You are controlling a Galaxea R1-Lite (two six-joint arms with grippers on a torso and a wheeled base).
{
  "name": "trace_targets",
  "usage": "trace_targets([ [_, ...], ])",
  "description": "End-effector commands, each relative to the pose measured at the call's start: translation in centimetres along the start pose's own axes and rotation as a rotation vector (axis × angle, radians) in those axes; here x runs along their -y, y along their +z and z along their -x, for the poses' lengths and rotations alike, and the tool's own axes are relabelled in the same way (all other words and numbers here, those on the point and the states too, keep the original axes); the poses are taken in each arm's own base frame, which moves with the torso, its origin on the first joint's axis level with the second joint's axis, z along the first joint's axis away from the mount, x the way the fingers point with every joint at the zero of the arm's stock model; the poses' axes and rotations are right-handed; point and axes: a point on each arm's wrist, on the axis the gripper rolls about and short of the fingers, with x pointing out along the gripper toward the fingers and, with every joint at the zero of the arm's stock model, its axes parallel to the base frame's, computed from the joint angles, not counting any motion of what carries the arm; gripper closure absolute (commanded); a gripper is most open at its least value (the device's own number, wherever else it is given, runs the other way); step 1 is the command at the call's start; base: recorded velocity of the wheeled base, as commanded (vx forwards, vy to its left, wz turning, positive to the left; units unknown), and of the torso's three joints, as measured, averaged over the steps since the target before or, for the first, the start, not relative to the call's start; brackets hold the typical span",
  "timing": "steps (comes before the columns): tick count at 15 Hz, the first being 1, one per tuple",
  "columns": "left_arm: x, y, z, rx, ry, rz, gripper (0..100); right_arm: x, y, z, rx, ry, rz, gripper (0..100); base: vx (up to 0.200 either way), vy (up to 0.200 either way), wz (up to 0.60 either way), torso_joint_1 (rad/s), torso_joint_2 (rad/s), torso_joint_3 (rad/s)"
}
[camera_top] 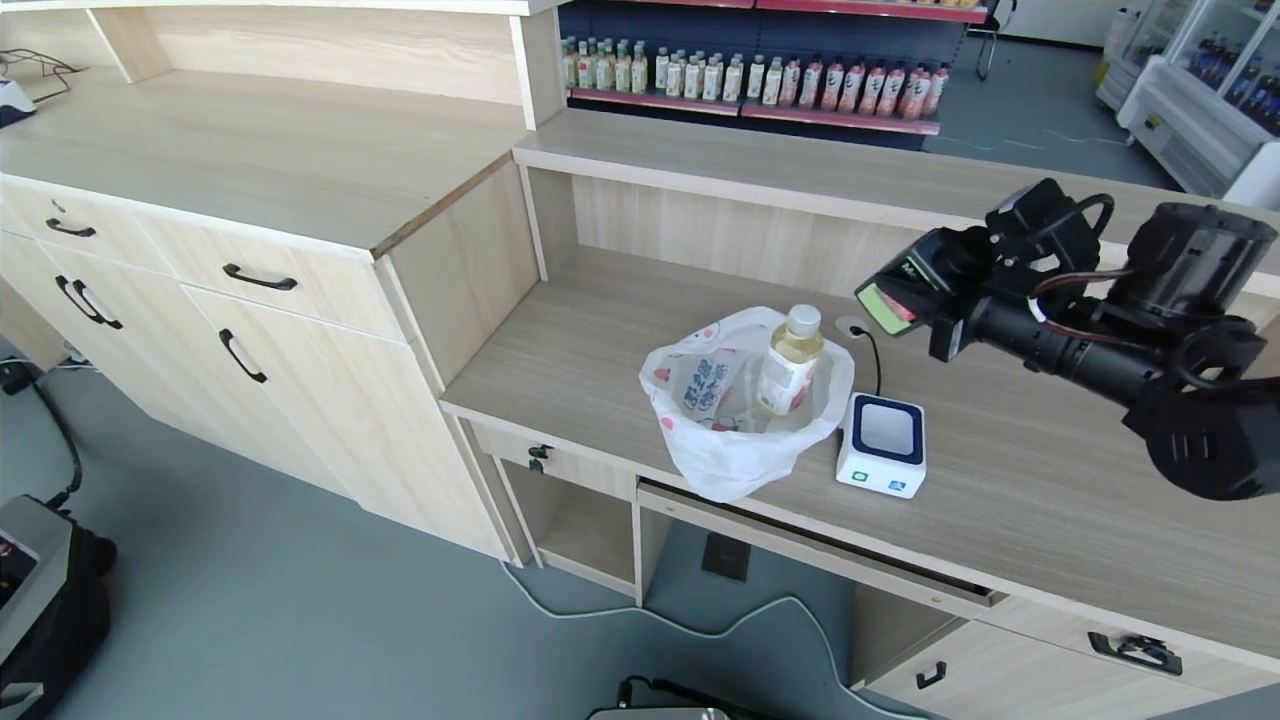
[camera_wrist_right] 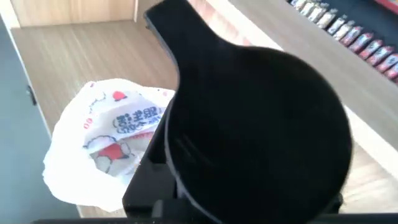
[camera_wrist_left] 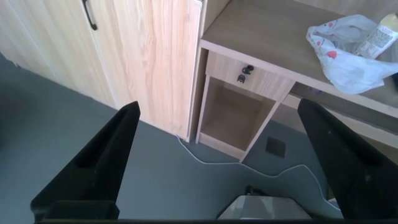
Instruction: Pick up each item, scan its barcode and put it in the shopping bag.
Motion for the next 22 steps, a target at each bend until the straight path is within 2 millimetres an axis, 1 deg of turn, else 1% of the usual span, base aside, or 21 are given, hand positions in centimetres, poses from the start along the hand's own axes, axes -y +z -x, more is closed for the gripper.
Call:
trace_targets([
  [1,0.0,0.0,0.0,0.001,0.000,0.000,0,-4.3,-3.3,-3.4,-0.034,0.121,-0.141,100,0.000,0.000,0.00,0.000,0.00,0.000],
  [3,0.0,0.0,0.0,0.001,0.000,0.000,0,-5.8,-4.8,-4.0,-0.074,0.163,-0.164,100,0.000,0.000,0.00,0.000,0.00,0.000],
  [5,0.0,0.0,0.0,0.001,0.000,0.000,0,-7.0,-6.6,-4.1,-0.130,0.193,-0.189,100,0.000,0.000,0.00,0.000,0.00,0.000],
  [7,0.0,0.0,0.0,0.001,0.000,0.000,0,-7.7,-8.0,-4.5,-0.161,0.209,-0.209,100,0.000,0.000,0.00,0.000,0.00,0.000],
  [8,0.0,0.0,0.0,0.001,0.000,0.000,0,-7.8,-8.3,-4.5,-0.159,0.216,-0.212,100,0.000,0.000,0.00,0.000,0.00,0.000],
  [10,0.0,0.0,0.0,0.001,0.000,0.000,0,-7.9,-9.0,-4.6,-0.148,0.237,-0.210,100,0.000,0.000,0.00,0.000,0.00,0.000],
  [11,0.0,0.0,0.0,0.001,0.000,0.000,0,-7.7,-9.7,-4.3,-0.149,0.221,-0.208,100,0.000,0.000,0.00,0.000,0.00,0.000],
  [13,0.0,0.0,0.0,0.001,0.000,0.000,0,-7.4,-10.3,-4.2,-0.162,0.213,-0.211,100,0.000,0.000,0.00,0.000,0.00,0.000],
  [18,0.0,0.0,0.0,0.001,0.000,0.000,0,-6.8,-12.8,-4.0,-0.218,0.190,-0.234,100,0.000,0.000,0.00,0.000,0.00,0.000],
  [20,0.0,0.0,0.0,0.001,0.000,0.000,0,-6.5,-13.0,-4.5,-0.209,0.181,-0.233,100,0.000,0.000,0.00,0.000,0.00,0.000],
  [22,0.0,0.0,0.0,0.001,0.000,0.000,0,-5.7,-12.7,-5.2,-0.182,0.160,-0.255,100,0.000,0.000,0.00,0.000,0.00,0.000],
])
